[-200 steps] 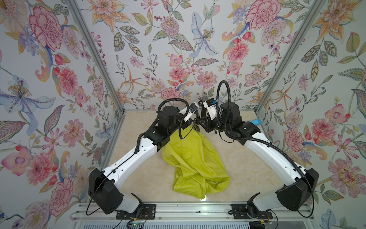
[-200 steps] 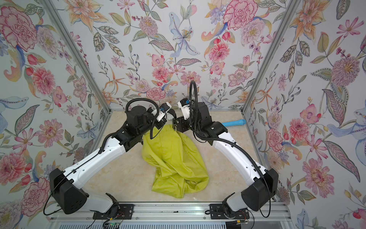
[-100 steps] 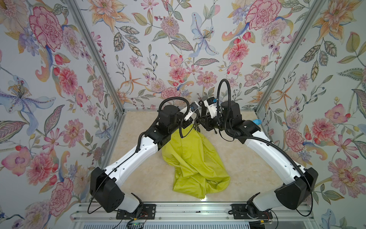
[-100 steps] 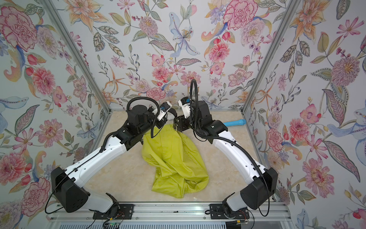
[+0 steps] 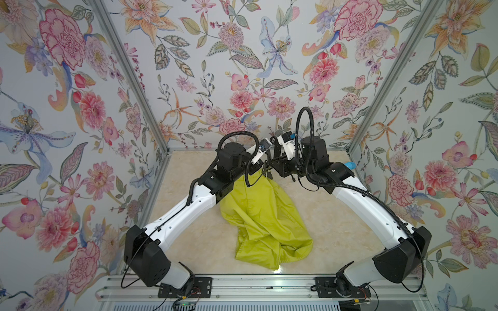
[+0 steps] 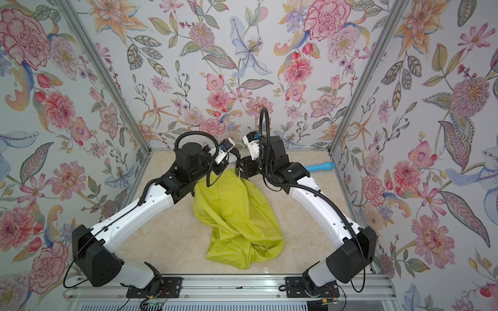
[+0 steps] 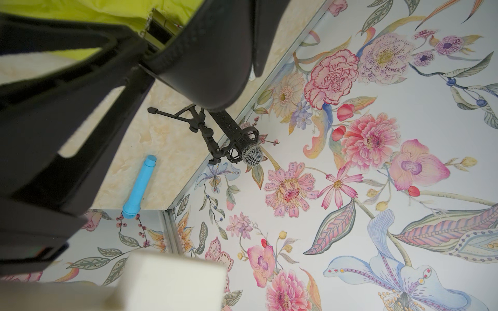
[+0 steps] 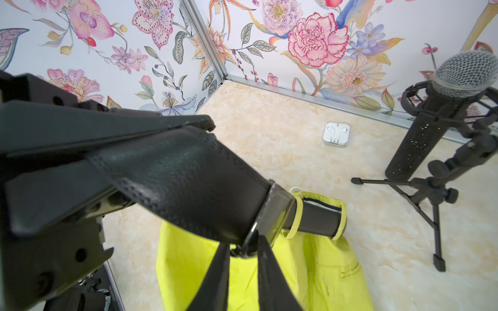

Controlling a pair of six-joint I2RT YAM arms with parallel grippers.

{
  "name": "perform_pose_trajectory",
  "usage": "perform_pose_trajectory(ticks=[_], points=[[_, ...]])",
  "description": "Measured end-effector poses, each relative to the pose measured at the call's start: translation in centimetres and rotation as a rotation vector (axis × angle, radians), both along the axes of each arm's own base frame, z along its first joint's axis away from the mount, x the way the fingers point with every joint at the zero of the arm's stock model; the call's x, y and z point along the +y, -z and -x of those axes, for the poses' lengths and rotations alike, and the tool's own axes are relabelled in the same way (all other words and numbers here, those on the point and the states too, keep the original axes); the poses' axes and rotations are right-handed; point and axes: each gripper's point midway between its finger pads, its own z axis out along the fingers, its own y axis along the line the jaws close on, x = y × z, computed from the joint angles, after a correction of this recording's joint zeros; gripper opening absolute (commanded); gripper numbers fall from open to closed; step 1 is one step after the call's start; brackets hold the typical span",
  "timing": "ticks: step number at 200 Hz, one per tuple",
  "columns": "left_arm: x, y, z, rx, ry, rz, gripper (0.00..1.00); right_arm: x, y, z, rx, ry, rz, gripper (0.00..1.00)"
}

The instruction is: Remove the belt from the trousers

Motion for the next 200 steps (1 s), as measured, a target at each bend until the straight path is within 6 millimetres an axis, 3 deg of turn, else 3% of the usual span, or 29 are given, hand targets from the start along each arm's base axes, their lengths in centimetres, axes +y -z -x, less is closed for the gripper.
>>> perform_pose_trajectory(ticks=[54, 83, 122, 149, 178, 200], points=[[0.1, 0.5, 0.0, 0.021, -0.003, -0.015, 0.00, 0.5, 1.0, -0.2, 0.028, -0.013, 0.005, 0.11], [0.2, 0.9, 0.0, 0.034, -0.002, -0.021, 0.00, 0.8, 1.8, -0.5, 0.047, -0.014, 0.010, 0.29], [0.1, 1.1, 0.0, 0.043, -0.003, -0.028, 0.00, 0.8, 2.3, -0.9, 0.056, -0.004, 0.015, 0.31], [0.1, 1.1, 0.0, 0.045, -0.003, -0.024, 0.00, 0.7, 1.9, -1.1, 0.044, 0.008, 0.019, 0.42], [-0.1, 0.9, 0.0, 0.044, 0.001, -0.017, 0.00, 0.6, 1.9, -1.3, 0.028, 0.028, 0.034, 0.42], [-0.2, 0.8, -0.1, 0.046, -0.001, -0.010, 0.00, 0.6, 1.9, -1.3, 0.009, 0.035, 0.055, 0.29]])
